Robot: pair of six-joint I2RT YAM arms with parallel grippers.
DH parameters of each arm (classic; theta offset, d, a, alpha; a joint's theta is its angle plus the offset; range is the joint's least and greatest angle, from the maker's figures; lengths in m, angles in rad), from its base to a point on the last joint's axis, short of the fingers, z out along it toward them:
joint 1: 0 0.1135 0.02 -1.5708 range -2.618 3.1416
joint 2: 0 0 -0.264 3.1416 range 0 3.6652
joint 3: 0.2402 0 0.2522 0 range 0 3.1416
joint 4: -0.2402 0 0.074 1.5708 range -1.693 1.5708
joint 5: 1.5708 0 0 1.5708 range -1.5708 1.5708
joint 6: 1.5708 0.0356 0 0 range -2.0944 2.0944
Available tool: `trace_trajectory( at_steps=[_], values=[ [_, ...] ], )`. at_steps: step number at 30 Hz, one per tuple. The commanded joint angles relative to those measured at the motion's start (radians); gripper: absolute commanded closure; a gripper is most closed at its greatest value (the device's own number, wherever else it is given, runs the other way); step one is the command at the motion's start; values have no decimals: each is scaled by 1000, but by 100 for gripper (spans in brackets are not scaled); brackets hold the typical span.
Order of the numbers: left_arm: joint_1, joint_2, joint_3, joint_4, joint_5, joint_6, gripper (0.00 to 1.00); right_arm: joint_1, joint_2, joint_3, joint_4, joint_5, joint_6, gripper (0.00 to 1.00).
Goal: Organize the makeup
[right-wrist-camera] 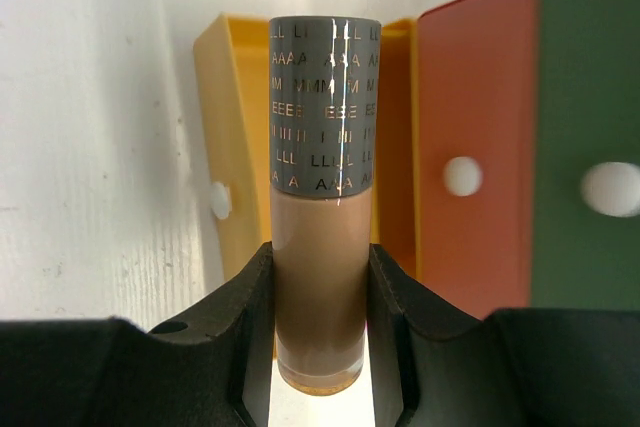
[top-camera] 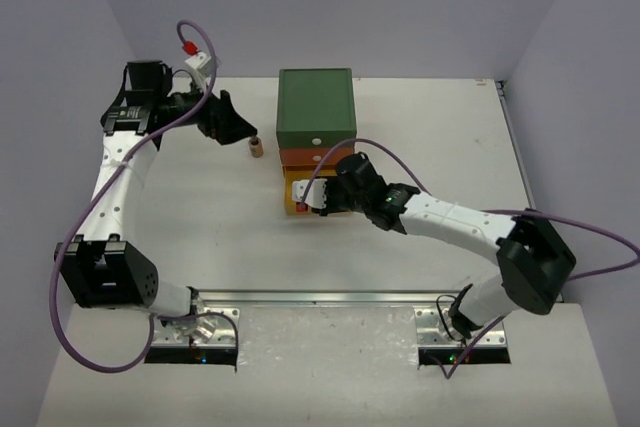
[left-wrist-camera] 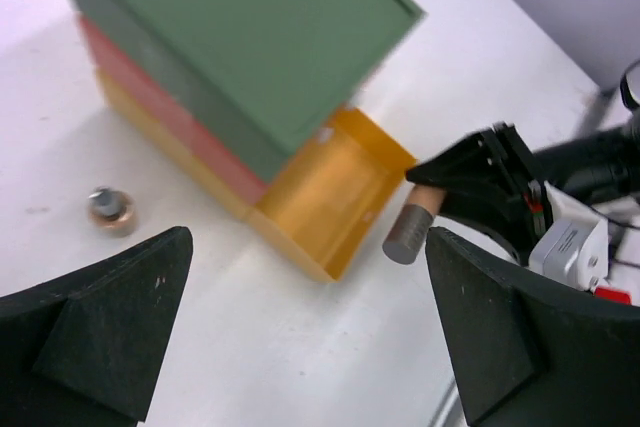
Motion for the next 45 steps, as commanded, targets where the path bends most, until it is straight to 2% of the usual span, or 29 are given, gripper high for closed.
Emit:
trace_trajectory(
  at_steps=[1, 3, 6, 10, 15, 18, 21, 26, 34, 43, 45],
  values=[
    [13, 6, -9, 177, -202, -86, 0, -41, 124, 118, 52, 67, -38, 100],
    [12, 19, -42, 200, -341, -67, 0, -51, 192, 178, 50, 83, -41, 100],
    [13, 43, -99, 240, -471, -45, 0, -54, 288, 224, 50, 101, -70, 100],
    [13, 94, -152, 248, -504, 4, 1, -56, 349, 252, 50, 147, -92, 98],
    [2, 185, -200, 243, -498, 92, 11, -56, 373, 249, 49, 156, -90, 72],
    [-36, 258, -203, 256, -590, 151, 16, -56, 367, 254, 37, 151, -50, 47],
    [-101, 296, -209, 298, -667, 206, 16, -56, 353, 266, 31, 151, -17, 38],
    [-106, 386, -179, 354, -713, 144, 16, -56, 307, 253, 26, 148, -2, 37],
    [-134, 503, -135, 484, -786, 46, 24, -56, 165, 180, -12, 92, 50, 36],
    [-167, 587, -69, 522, -734, 3, 29, -55, 9, 73, -3, 87, 150, 35],
    [-168, 604, -65, 538, -736, -14, 33, -55, -15, 52, -2, 91, 166, 35]
  ],
)
